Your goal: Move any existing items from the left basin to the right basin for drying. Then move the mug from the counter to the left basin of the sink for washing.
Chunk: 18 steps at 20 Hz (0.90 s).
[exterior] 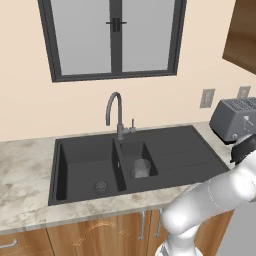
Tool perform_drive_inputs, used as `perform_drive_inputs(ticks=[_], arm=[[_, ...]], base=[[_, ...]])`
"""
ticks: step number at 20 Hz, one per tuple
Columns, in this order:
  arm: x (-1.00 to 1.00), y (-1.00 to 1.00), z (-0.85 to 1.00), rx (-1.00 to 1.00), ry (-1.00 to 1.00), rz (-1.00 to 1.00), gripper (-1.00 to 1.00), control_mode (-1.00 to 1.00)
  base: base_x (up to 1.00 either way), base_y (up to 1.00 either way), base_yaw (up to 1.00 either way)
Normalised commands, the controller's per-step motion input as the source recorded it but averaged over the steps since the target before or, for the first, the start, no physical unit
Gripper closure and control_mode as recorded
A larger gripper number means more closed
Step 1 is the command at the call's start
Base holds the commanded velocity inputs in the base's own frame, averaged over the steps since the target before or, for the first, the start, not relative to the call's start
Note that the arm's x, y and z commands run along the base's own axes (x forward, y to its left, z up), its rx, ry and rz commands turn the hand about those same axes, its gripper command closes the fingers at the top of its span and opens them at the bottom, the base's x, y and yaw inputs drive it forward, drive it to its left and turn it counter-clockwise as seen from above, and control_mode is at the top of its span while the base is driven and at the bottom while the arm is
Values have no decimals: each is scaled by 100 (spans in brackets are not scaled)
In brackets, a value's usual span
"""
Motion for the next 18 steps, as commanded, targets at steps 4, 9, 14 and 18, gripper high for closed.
perform_drive_inputs(ticks=[4,9,14,18], arm=[[5,-25,-17,0,0,0,-100,-100],[10,-15,-13,0,0,0,-100,-100],[8,-4,-15,0,0,0,-100,-100],[7,0,-19,0,0,0,-100,-100]], base=[[0,0,0],[0,0,0],[0,0,0],[0,0,0]])
